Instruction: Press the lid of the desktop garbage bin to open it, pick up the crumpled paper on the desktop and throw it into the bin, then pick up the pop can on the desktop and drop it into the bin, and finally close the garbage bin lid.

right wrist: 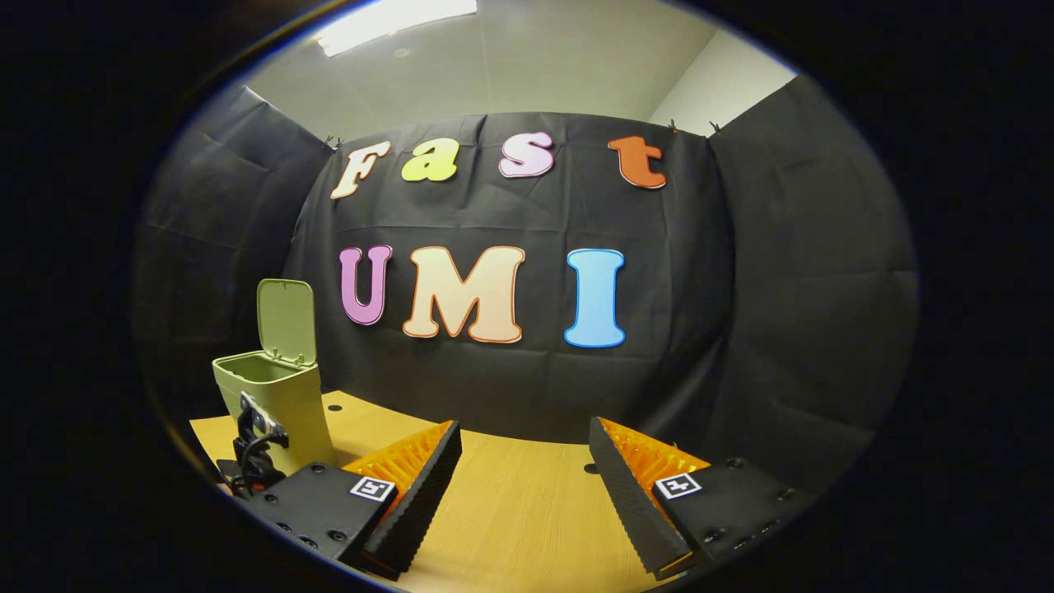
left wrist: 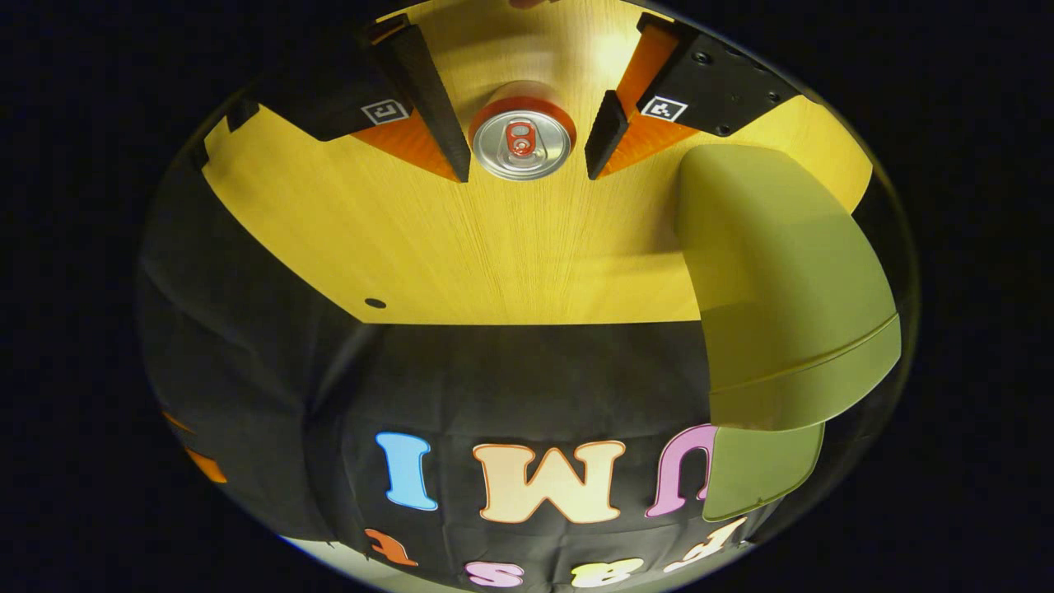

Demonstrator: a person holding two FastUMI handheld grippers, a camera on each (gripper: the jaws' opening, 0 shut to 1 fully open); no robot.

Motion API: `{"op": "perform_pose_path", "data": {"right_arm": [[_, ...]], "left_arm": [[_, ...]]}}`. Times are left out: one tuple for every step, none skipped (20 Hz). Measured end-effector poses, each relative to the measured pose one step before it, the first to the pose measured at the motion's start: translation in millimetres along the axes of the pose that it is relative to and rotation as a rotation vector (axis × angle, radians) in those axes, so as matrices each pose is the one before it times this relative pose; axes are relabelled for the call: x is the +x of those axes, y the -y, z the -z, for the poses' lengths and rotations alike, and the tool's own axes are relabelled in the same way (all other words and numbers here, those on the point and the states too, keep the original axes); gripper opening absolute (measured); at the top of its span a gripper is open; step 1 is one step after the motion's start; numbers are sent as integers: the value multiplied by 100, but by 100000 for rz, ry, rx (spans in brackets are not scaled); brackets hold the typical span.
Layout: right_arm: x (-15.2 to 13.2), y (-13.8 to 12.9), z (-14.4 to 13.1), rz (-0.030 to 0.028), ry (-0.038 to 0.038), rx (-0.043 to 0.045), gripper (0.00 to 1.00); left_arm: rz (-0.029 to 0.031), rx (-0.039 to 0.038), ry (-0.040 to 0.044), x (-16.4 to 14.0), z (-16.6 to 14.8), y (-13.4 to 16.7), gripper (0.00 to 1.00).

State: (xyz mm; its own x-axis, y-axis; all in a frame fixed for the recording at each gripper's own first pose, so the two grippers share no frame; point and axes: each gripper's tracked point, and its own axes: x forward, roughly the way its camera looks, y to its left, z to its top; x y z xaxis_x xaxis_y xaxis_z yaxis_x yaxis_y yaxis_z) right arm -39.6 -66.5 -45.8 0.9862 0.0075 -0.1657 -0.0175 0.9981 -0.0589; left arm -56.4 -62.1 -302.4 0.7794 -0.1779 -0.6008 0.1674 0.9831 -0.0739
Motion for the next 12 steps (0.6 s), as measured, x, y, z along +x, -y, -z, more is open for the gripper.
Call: {"op": "perform_pose_path", "data": {"right_arm": [[2,96,213,338,-579,65,98],[-66,68,89,387,-197,-29,98],[-60,132,25,428,152,-26,98],[-21,84,-97,485,302,31,98],[-28,16,64,171,180,122,98],[3,-60,59,203,124,277,98],[60,-68,148,114,93,478,98],[-6,-128,138,-8,68,886,98],[37,-216,214,-109,-29,1223,98],[23,-277,294,165,-467,1224,98],[102,-201,363,15,-19,1043,98],[56,-351,364,-117,-159,1113,98]], "left_arm": [[1346,52,-2246,346,770,257,87],[1201,-1098,-2910,-218,753,126,87],[928,337,1494,246,-399,-102,80],[1307,171,-245,-173,-494,152,78],[58,464,1617,-618,-723,-96,76],[87,374,2477,-462,-1016,-55,76],[-435,409,3194,-564,-1369,-156,76],[154,57,3396,-568,-1691,-45,76],[-250,-125,3451,-378,-1951,-121,76],[335,-154,3081,281,-2484,-415,76],[-421,-97,3332,59,-2246,-676,76],[-72,-174,2992,126,-1933,-326,76]]}}
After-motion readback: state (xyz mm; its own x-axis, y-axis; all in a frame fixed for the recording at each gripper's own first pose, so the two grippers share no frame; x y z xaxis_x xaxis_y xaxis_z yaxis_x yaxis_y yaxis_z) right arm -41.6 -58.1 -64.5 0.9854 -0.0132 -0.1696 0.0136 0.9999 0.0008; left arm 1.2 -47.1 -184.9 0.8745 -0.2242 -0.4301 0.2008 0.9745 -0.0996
